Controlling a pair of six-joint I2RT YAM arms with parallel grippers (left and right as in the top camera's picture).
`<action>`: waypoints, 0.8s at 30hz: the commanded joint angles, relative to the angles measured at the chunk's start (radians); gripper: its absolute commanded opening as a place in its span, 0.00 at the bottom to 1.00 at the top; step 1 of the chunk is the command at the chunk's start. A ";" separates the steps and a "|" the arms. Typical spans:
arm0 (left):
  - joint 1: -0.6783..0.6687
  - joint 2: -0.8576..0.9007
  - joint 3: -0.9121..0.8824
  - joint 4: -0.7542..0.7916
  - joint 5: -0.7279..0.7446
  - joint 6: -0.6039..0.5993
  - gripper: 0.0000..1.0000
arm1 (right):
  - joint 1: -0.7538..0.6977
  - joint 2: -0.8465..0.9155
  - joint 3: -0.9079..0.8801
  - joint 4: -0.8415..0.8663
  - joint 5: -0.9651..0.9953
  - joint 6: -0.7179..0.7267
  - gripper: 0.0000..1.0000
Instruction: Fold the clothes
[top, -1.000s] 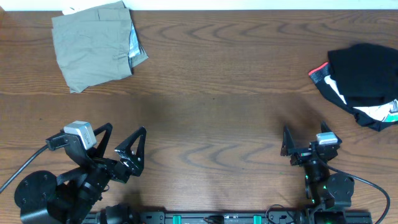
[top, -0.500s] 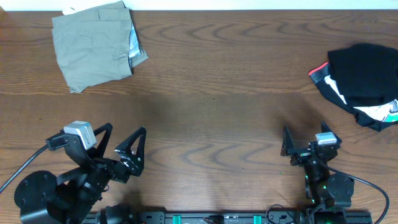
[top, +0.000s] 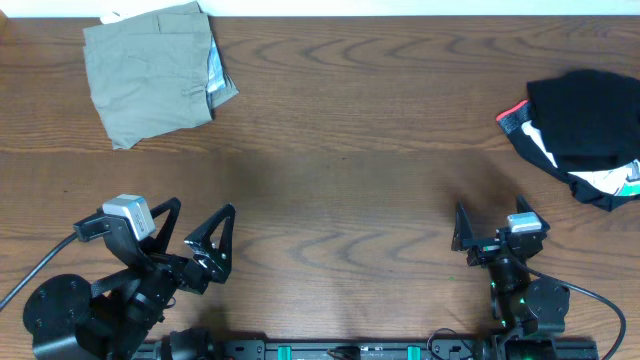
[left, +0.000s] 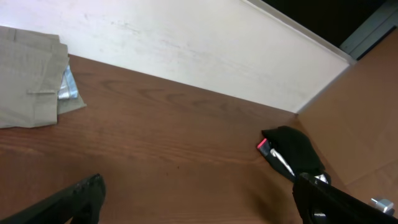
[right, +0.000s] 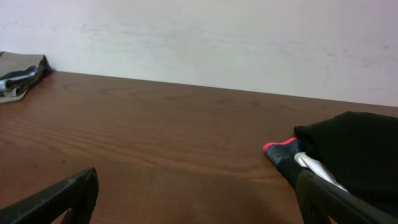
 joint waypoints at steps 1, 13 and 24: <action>0.002 -0.002 -0.001 -0.003 0.010 -0.004 0.98 | -0.001 -0.006 -0.002 -0.005 -0.008 -0.019 0.99; -0.193 -0.070 -0.125 -0.074 -0.253 0.052 0.98 | -0.001 -0.006 -0.002 -0.005 -0.008 -0.019 0.99; -0.275 -0.290 -0.588 0.426 -0.381 0.047 0.98 | -0.001 -0.006 -0.002 -0.005 -0.008 -0.019 0.99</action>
